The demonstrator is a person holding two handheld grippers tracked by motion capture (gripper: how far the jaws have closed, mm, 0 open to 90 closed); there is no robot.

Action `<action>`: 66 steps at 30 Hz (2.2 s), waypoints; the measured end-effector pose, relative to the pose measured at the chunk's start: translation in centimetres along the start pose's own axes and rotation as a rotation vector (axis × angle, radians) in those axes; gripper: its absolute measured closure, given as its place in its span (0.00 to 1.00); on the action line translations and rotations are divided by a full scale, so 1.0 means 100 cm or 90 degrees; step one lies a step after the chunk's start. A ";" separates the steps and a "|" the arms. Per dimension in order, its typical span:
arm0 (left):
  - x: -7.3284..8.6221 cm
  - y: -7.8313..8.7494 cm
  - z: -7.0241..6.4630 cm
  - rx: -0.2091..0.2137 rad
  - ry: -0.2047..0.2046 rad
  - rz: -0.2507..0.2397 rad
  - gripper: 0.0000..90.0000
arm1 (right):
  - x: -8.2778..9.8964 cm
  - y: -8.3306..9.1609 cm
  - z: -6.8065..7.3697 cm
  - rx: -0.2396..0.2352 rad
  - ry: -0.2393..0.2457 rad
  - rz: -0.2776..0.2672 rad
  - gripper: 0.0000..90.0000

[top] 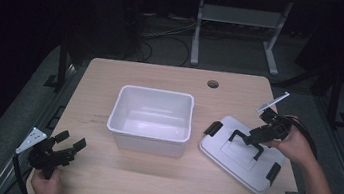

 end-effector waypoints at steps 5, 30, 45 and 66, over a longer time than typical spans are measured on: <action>0.001 0.000 0.000 0.001 0.000 0.002 0.15 | 0.004 -0.005 -0.005 0.004 -0.005 0.005 0.53; 0.001 -0.001 0.000 0.000 -0.001 0.005 0.15 | 0.010 -0.020 -0.007 0.007 0.001 0.020 0.84; 0.001 0.000 0.000 0.000 0.000 0.003 0.15 | 0.011 -0.019 -0.001 0.005 0.022 0.028 0.93; 0.001 0.000 0.000 -0.001 0.002 0.001 0.15 | -0.002 0.022 0.026 0.020 0.079 0.013 0.93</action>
Point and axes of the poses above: each handheld gripper's, and its own axes: y roughly backward along the jaws, x roughly out of its underside, z roughly to its left, the point moved 9 cm from there along -y, roughly forward along the jaws, and after that the axes turned 6 degrees about -y, right-handed, at the moved point
